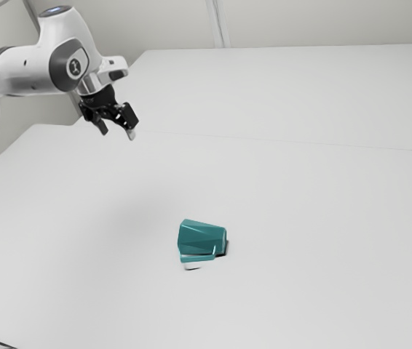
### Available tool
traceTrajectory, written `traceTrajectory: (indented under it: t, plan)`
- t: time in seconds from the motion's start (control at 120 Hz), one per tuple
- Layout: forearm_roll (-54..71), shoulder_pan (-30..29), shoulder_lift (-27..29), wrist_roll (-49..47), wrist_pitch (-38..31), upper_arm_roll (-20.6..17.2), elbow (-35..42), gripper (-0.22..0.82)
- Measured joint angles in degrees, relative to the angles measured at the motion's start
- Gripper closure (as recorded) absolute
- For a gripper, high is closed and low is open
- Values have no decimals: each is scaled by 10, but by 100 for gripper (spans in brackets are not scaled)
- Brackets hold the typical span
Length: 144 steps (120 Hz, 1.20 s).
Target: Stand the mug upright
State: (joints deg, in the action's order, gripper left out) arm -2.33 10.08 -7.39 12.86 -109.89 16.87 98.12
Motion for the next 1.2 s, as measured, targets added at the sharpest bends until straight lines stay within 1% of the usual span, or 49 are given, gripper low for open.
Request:
traceTrajectory:
  t: [0.067, 0.158, 0.217, 0.267, 0.358, 0.508, 0.6, 0.825, 0.933, 1.2]
  plan:
    - [-9, 1, 24, 2, -11, 0, 37, 0]
    - [-59, 5, 89, 0, -26, 2, 120, 0]
    - [-106, 15, 127, -1, -36, 18, 179, 0]
    - [-139, 5, 137, -1, -44, 31, 210, 0]
    - [-185, -30, 144, 0, -58, 29, 259, 0]
    - [-229, -30, 187, 1, -70, 27, 358, 0]
    - [-245, -26, 207, 3, -76, 27, 405, 0]
    - [-288, 21, 197, 7, -96, 30, 444, 0]
    - [-320, 28, 195, 11, -106, 32, 466, 0]
    - [-462, 52, 149, 33, -119, 33, 462, 0]
